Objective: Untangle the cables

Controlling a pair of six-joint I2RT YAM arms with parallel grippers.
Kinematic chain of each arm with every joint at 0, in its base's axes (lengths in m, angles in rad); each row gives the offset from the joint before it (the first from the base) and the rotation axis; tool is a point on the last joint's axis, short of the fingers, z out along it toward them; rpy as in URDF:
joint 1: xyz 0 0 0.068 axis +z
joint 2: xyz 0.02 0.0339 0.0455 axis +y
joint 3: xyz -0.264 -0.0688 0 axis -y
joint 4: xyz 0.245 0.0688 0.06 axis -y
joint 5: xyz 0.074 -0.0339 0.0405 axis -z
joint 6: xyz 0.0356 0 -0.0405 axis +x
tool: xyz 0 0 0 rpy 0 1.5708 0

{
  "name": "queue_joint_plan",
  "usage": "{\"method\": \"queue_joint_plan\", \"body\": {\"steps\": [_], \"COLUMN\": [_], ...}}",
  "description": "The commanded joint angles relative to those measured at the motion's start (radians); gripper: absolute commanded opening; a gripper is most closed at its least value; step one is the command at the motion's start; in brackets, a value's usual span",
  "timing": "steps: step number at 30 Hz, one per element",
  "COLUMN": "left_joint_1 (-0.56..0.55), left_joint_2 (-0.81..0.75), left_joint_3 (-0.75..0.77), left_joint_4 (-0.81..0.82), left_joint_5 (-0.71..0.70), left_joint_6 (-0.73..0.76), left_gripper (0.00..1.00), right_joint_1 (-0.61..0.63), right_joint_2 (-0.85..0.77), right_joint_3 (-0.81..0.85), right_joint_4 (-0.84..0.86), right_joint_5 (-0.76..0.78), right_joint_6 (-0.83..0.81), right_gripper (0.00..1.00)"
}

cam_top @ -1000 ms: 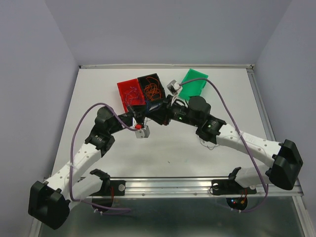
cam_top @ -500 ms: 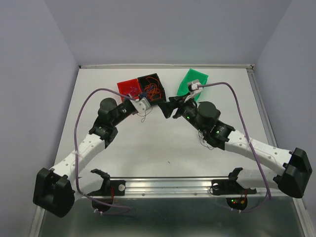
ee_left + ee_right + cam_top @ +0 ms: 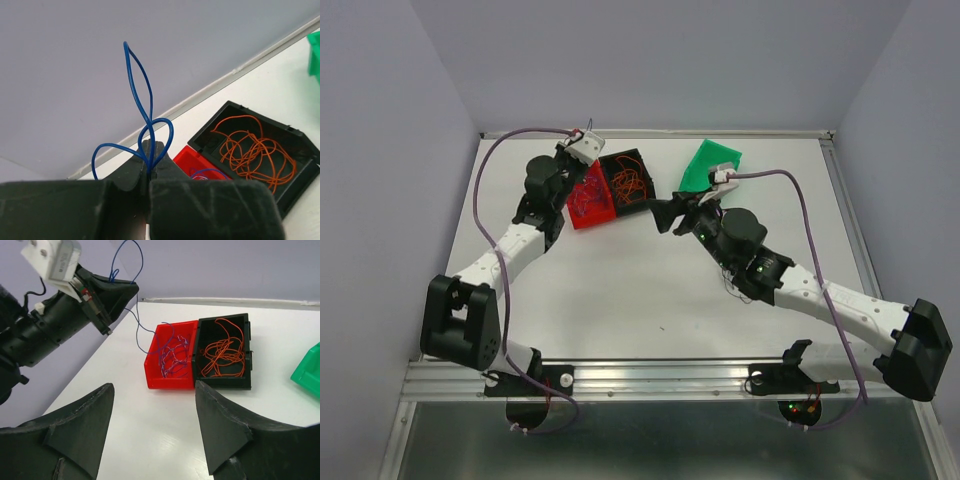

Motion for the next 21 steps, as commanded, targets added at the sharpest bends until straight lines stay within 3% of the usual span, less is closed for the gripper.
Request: {"method": "queue_joint_plan", "body": {"steps": [1,12,21], "left_joint_1": [0.025,0.028,0.027], "left_joint_2": [0.08,0.34,0.391], "left_joint_3": [0.083,0.2,0.236], "left_joint_4": [0.092,0.093,-0.086], "left_joint_5": [-0.031,-0.138,-0.214], "left_joint_6": [-0.029,-0.003,-0.061], "left_gripper": [0.0,0.0,0.0], "right_joint_1": [0.006,0.003,0.004], "right_joint_2": [-0.022,-0.056,-0.094], "right_joint_3": [-0.027,-0.056,-0.081], "right_joint_4": [0.077,0.088,0.088], "right_joint_5": [0.041,0.066,0.09], "right_joint_6": [-0.018,-0.021,-0.024], "right_gripper": [0.71,0.71,0.72]}}
